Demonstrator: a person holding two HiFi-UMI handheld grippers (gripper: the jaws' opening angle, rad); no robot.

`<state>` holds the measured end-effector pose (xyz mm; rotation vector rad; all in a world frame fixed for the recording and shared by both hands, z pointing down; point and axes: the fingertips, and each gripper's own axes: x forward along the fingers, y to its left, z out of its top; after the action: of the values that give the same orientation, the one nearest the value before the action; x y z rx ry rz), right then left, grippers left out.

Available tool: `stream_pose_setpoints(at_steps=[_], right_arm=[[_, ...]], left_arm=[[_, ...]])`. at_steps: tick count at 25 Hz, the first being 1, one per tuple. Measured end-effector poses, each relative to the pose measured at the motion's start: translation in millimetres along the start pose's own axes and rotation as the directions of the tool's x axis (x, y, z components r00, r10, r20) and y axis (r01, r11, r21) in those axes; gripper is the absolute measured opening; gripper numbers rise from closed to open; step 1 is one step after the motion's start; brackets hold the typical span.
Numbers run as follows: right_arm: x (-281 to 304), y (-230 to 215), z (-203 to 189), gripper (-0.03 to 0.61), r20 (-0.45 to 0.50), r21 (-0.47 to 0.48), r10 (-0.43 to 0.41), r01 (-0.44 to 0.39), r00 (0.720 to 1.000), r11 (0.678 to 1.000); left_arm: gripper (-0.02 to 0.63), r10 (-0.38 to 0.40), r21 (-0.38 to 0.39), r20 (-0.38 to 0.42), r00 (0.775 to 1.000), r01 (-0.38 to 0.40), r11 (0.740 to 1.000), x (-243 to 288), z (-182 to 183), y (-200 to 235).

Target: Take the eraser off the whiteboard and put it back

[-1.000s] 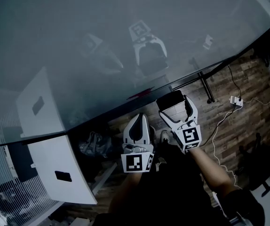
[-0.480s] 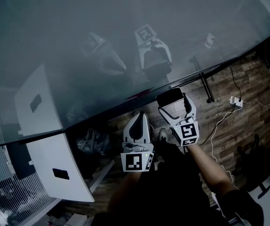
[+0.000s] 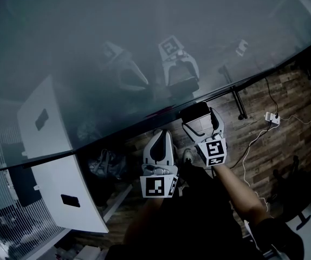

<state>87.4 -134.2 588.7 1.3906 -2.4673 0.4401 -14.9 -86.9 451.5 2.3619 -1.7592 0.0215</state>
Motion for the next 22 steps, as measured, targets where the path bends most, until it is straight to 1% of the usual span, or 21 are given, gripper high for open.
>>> stream_pose_setpoints(at_steps=[16,22], right_arm=[[12.9,-10.1,-11.9,0.520,-0.031,0.016,-0.008,0.008,1.000,1.000],[19.2,-7.5,-13.6,0.520,-0.037,0.014,-0.010,0.010,0.999,1.000]], left_arm=[[0.002,0.006,-0.010,-0.005,1.000,-0.006,1.000,2.1,-5.0,-5.8],[0.002,0.011,-0.018,-0.002,1.000,-0.011,1.000,-1.7,-6.9,-0.5]])
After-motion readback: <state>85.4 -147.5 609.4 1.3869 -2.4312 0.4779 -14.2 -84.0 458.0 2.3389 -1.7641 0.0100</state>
